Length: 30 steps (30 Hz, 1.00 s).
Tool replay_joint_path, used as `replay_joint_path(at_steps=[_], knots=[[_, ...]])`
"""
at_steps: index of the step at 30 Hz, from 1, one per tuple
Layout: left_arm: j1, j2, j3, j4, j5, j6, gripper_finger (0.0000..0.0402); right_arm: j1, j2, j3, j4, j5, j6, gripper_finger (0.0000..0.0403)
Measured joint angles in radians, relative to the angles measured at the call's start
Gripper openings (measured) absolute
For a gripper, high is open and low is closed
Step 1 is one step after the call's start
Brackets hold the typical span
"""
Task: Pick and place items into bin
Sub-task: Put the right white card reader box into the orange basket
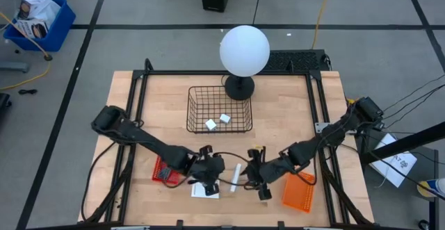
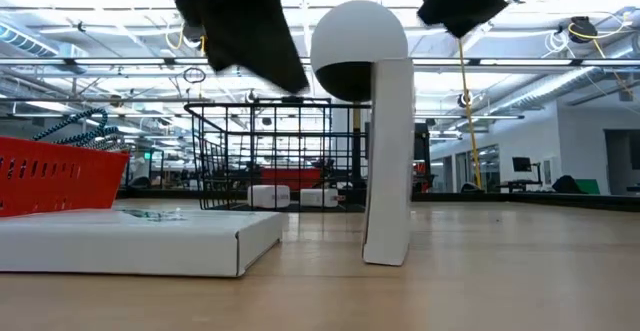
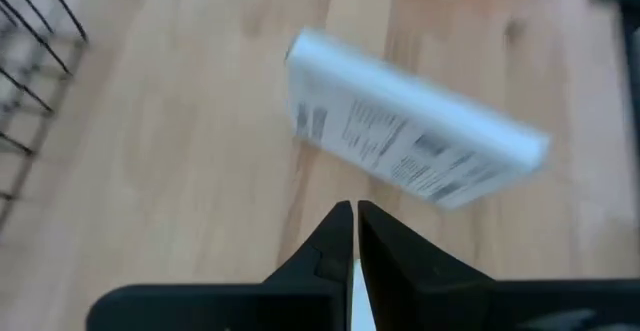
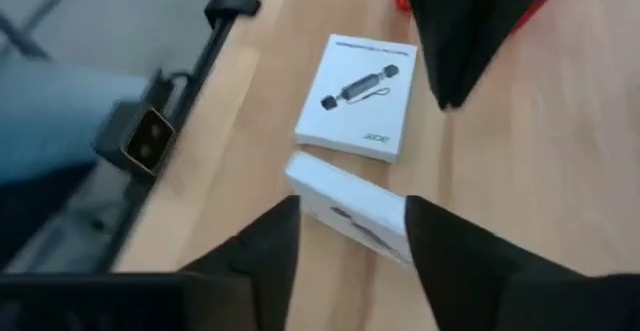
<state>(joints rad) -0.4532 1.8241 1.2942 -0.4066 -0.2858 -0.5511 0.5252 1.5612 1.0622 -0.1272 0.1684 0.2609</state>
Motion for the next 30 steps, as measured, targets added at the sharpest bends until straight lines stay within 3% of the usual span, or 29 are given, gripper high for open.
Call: replay_joint_path(at_steps=[4,9,21,30], knots=[[-0.049,-0.05,0.001,0.046,-0.105,0.037,0.0024,-0.035,0.0,0.0,-0.008,-0.056,-0.153,0.0218],[-0.1,-0.088,0.001,0.091,-0.119,0.083,0.0024,-0.071,0.001,0.0,-0.025,-0.066,-0.31,0.0243],[-0.132,-0.105,0.001,0.093,-0.127,0.104,0.0024,-0.158,0.025,-0.001,-0.034,-0.126,-0.439,0.0232],[-0.131,-0.105,0.001,0.095,-0.127,0.097,0.0024,-0.166,0.126,0.0,-0.017,-0.147,-0.518,0.0231]])
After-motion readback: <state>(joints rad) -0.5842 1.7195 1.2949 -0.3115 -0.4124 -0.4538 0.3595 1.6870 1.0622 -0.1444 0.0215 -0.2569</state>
